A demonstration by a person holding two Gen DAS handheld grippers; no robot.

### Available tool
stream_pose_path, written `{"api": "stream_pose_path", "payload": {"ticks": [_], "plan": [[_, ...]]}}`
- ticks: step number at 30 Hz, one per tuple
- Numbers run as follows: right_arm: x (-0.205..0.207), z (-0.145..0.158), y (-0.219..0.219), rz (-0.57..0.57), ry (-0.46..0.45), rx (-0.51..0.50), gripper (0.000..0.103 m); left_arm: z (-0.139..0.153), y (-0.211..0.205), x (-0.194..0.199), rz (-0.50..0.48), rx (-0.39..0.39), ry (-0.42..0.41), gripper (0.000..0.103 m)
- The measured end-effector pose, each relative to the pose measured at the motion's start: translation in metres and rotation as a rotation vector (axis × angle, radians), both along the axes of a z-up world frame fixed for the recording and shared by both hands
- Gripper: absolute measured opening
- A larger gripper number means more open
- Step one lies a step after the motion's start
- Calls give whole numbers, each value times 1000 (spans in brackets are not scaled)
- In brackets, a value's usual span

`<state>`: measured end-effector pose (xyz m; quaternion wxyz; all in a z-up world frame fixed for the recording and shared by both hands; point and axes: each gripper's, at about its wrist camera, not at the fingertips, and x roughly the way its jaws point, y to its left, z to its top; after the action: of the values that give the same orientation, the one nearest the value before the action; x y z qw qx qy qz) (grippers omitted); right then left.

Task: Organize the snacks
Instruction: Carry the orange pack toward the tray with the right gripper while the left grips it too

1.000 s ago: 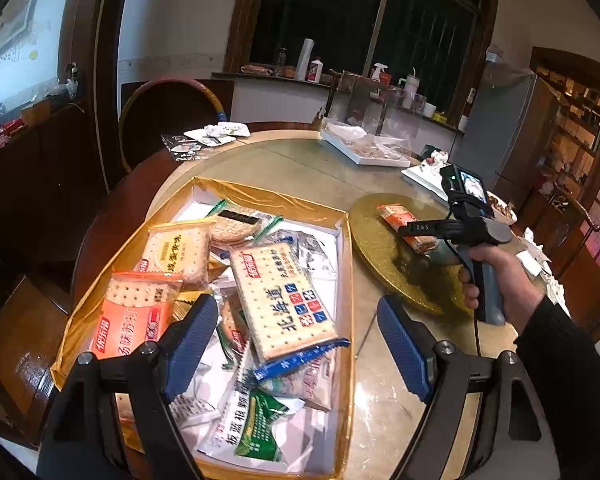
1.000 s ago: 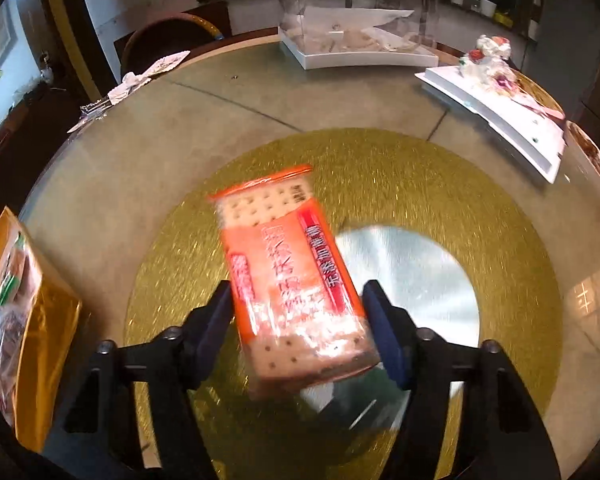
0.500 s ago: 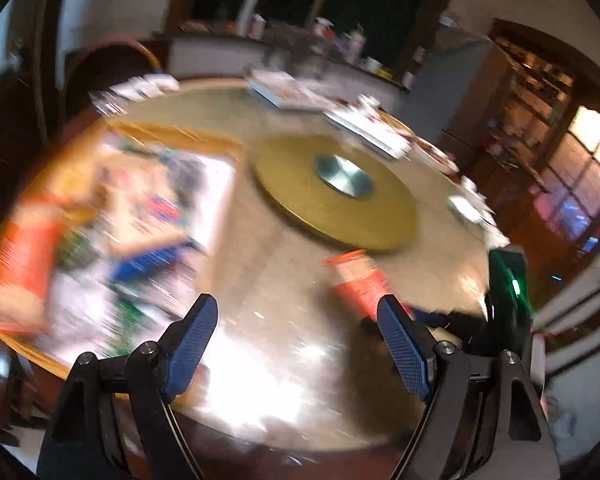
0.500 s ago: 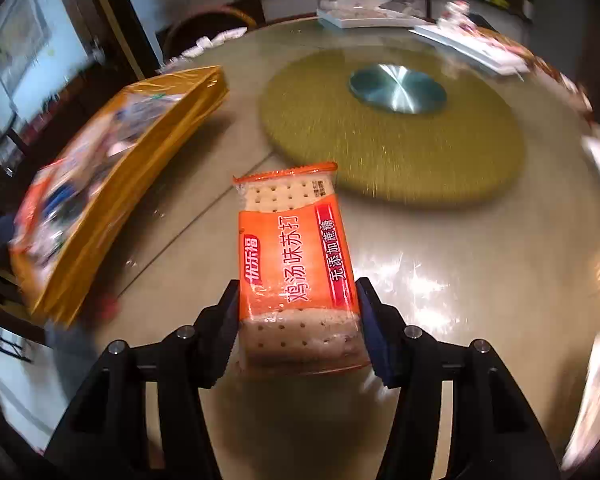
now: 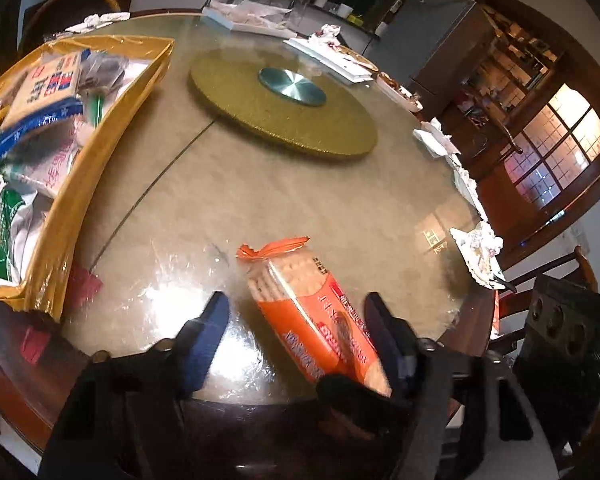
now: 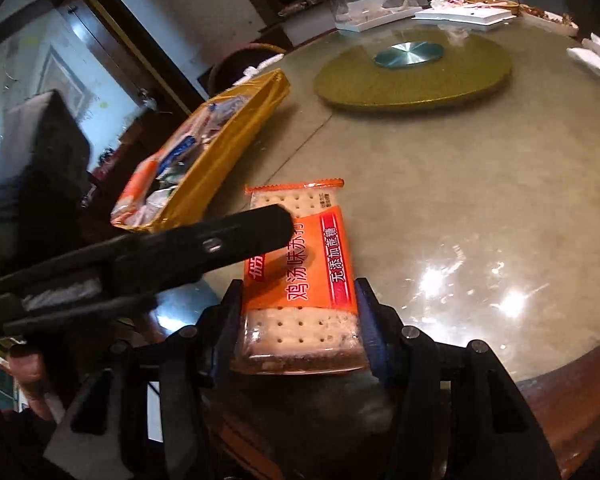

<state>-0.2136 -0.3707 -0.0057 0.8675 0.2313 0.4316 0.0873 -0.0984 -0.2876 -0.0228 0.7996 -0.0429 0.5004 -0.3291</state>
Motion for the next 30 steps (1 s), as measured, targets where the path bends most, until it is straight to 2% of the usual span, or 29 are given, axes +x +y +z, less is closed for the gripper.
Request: {"api": "stream_pose_path", "payload": {"ticks": [3, 10, 15, 24, 30], "plan": [[0, -1, 6, 16, -18, 32, 55, -5, -3, -1, 4, 32, 5, 51], [7, -2, 15, 23, -34, 20, 55, -8, 2, -4, 34, 45, -22, 48], [8, 1, 26, 25, -52, -42, 55, -5, 7, -4, 47, 24, -28, 45], [13, 24, 45, 54, -121, -96, 55, 26, 24, -11, 81, 9, -144, 43], [28, 40, 65, 102, -162, -115, 55, 44, 46, -5, 137, -11, -199, 43]]}}
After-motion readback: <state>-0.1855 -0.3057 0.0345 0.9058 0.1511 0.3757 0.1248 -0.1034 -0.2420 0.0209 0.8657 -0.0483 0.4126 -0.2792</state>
